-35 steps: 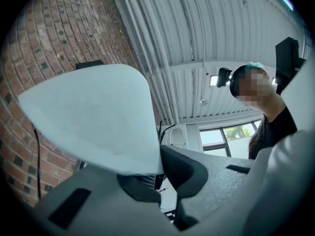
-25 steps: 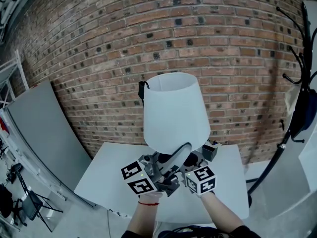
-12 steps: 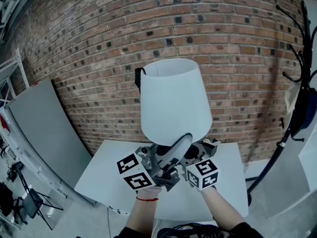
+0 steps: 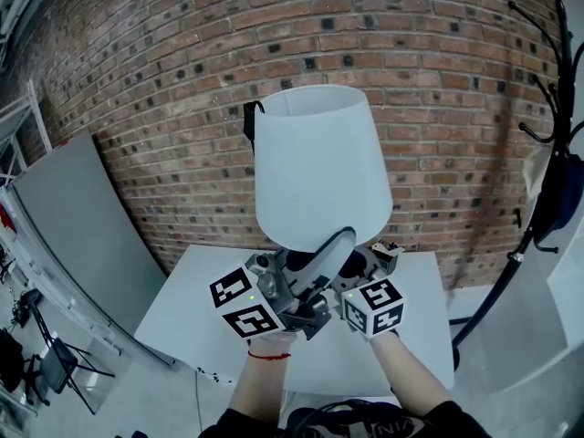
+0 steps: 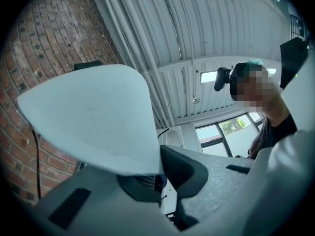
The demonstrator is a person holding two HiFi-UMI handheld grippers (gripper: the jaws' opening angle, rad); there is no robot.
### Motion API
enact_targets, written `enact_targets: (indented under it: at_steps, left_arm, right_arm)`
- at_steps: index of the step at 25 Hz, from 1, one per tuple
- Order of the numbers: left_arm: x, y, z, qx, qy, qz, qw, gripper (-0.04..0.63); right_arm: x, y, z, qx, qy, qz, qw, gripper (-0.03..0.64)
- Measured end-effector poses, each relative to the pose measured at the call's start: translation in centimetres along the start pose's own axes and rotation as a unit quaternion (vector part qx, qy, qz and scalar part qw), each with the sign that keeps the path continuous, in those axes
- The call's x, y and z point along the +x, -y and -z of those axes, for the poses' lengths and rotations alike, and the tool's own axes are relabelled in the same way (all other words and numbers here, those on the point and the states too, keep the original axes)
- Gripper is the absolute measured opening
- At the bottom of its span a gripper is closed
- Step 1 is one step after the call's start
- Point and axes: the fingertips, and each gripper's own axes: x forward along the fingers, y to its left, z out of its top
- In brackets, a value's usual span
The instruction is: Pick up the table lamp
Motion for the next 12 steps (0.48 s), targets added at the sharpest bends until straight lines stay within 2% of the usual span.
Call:
enact_targets:
  at_steps: [12]
  left_arm:
    - [-0.65,0.45,-0.94,0.006,0.004,-0.003,1.0,0.012]
  right_arm:
    - [0.3,-1.03,-0.59,-0.005,0.001,-0.002,1.0,0.152]
